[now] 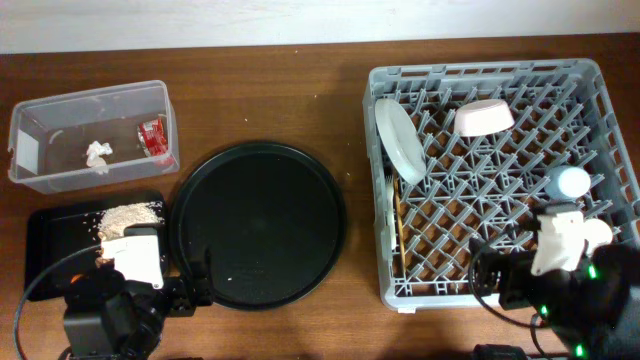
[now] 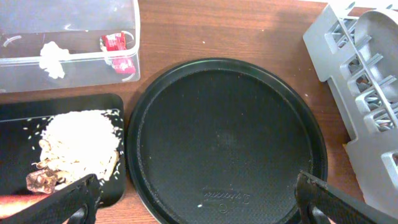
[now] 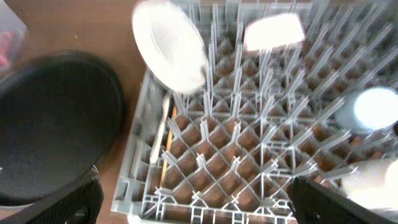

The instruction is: Sort waste into correct bins and load items into the dishwasher rack

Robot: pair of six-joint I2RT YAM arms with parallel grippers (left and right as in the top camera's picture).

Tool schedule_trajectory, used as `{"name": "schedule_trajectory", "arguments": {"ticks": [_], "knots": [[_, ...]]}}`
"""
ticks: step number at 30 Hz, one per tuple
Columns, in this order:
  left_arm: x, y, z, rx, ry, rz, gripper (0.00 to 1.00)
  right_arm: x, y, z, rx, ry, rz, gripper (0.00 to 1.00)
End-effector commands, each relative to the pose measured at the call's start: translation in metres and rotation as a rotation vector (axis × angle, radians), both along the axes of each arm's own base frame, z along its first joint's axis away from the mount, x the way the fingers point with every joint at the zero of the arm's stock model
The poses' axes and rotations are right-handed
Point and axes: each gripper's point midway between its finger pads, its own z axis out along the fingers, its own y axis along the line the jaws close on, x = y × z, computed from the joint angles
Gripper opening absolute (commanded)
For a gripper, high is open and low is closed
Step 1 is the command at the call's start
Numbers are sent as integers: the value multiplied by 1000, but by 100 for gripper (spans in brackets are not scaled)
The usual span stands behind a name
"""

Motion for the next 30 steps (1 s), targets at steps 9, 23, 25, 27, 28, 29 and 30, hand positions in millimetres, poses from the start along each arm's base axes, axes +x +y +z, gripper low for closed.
{"name": "schedule_trajectory", "arguments": {"ticks": [9,23,25,27,28,29,30], "knots": [[0,2,-2,6,4,5,99,-12,14,0,-35,-595,77,98],[0,2,-2,6,4,5,99,56,3,-55,-141,-824,28,99],[0,2,-2,6,4,5,99,61,3,-73,-141,-785,33,99],[0,2,-2,6,4,5,99,64,5,-92,-136,-745,49,99],[0,2,-2,6,4,5,99,64,5,-99,-135,-715,51,99],[0,2,-2,6,4,5,99,65,5,-108,-142,-679,55,99],[0,2,-2,6,4,5,99,65,5,-112,-149,-662,55,99]]}}
